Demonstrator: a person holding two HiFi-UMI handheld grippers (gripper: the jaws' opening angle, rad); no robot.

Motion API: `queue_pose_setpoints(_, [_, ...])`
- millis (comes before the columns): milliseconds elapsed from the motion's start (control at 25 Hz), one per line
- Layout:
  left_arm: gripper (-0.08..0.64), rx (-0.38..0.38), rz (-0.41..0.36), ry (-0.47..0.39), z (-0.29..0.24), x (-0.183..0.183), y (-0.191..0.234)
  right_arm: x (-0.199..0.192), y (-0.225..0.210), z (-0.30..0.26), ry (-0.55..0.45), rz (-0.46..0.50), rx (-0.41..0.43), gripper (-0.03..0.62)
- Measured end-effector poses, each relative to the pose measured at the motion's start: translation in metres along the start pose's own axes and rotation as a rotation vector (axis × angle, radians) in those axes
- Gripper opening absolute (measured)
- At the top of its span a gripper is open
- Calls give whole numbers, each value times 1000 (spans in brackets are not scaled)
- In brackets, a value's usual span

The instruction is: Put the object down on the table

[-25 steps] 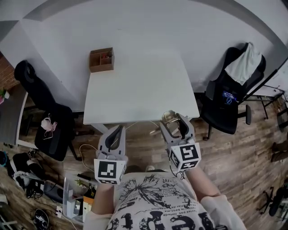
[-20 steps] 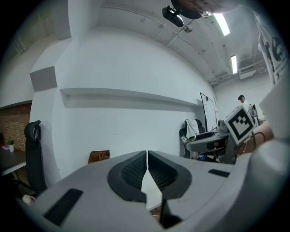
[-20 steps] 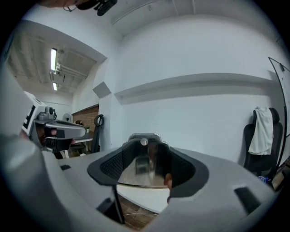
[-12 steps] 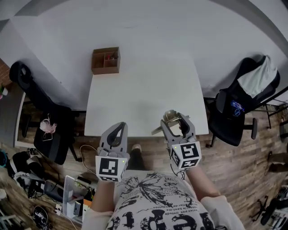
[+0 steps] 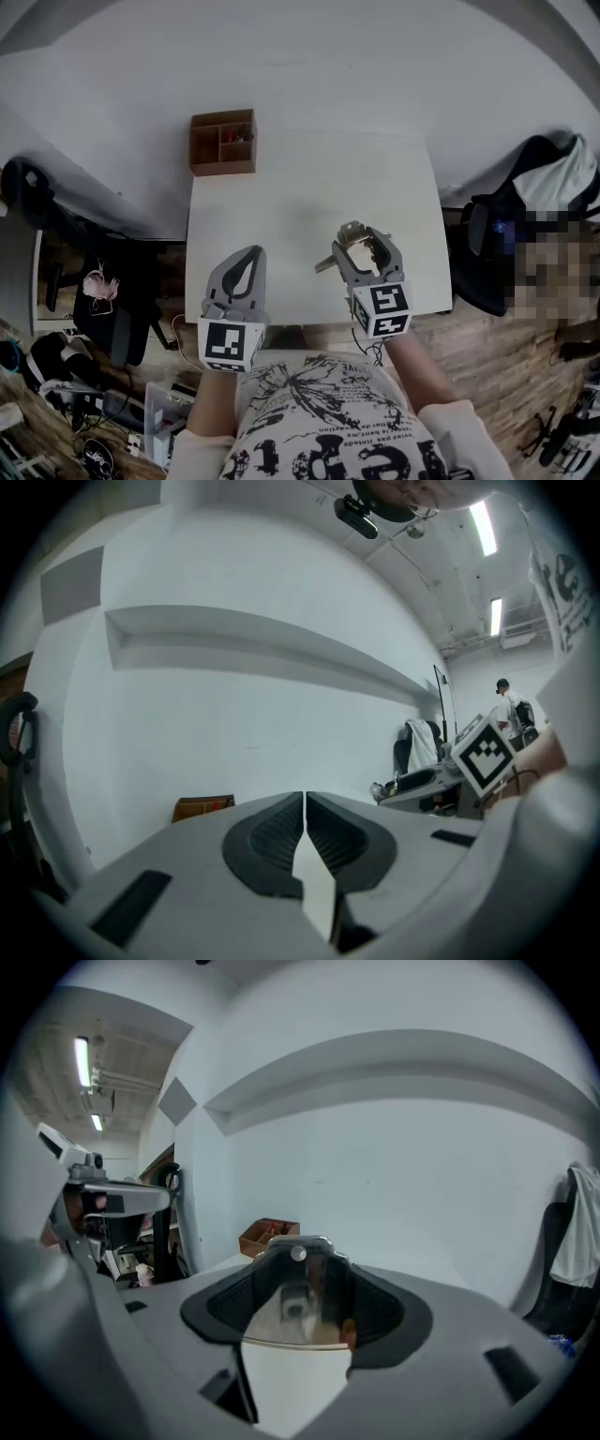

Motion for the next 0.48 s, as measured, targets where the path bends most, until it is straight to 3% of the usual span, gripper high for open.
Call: queue_pose_setpoints(480, [12, 1, 32, 22, -36, -37, 63, -65, 14, -120, 254, 35, 31, 281])
Point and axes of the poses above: the fingertips, and each gripper's own axes: z backward along the fingers, y to its left, x out of its top, the point moved 4 cm from there along z, backward along the fingers, and after that the axes turned 11 degrees about -x, right-handed, at the moved point
